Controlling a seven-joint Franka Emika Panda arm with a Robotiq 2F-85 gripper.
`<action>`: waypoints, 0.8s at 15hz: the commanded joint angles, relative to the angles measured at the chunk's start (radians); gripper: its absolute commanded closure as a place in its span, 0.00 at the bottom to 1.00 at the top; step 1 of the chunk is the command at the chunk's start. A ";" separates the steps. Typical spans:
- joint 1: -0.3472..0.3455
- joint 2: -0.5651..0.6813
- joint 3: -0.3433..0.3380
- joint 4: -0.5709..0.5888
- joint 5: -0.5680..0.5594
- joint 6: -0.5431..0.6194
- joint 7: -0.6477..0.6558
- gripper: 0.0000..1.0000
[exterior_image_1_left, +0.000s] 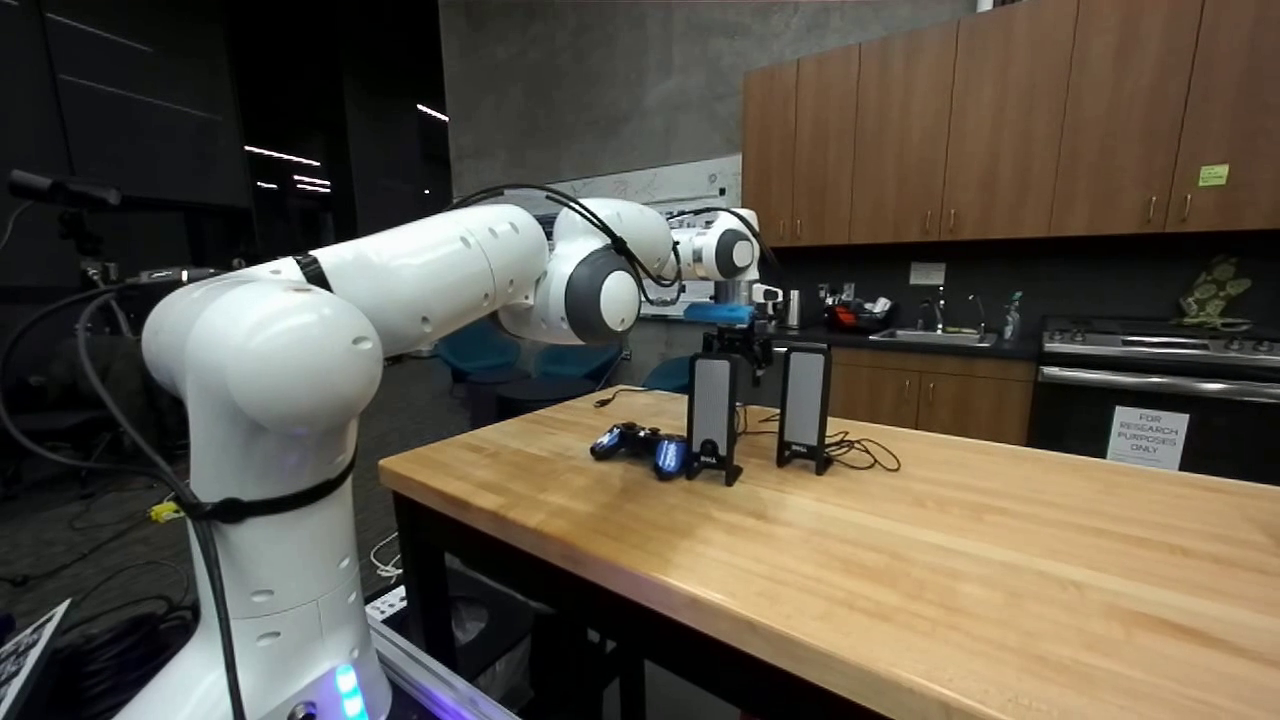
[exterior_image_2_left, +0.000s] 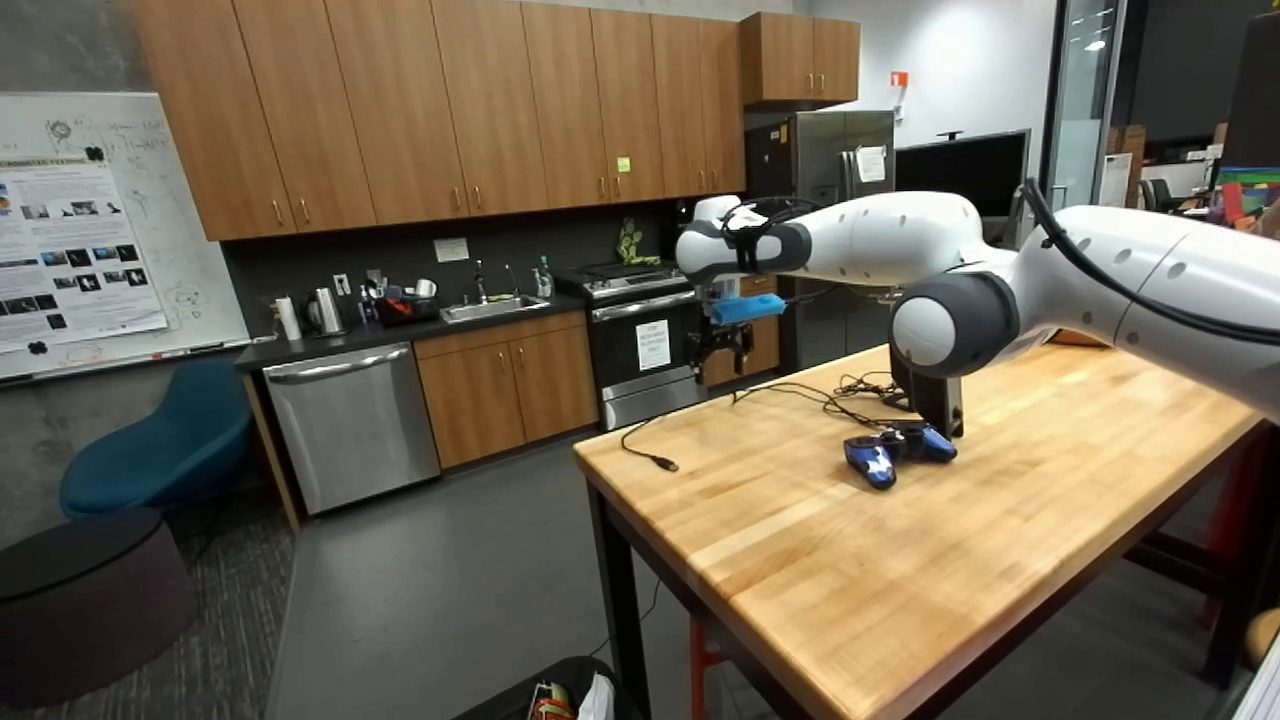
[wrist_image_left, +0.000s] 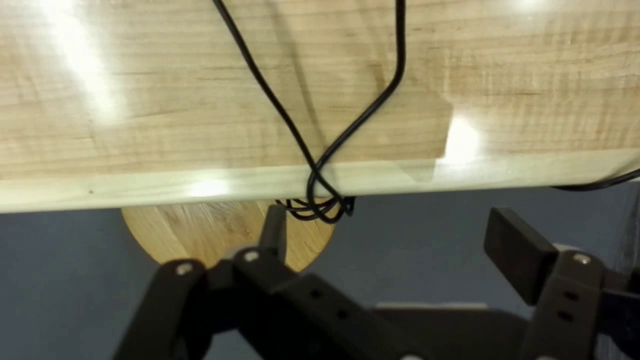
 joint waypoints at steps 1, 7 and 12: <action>-0.010 -0.007 -0.020 0.000 -0.011 -0.036 0.036 0.00; -0.009 0.005 -0.050 0.015 -0.027 -0.166 0.057 0.25; -0.011 0.008 -0.058 0.014 -0.026 -0.214 0.058 0.56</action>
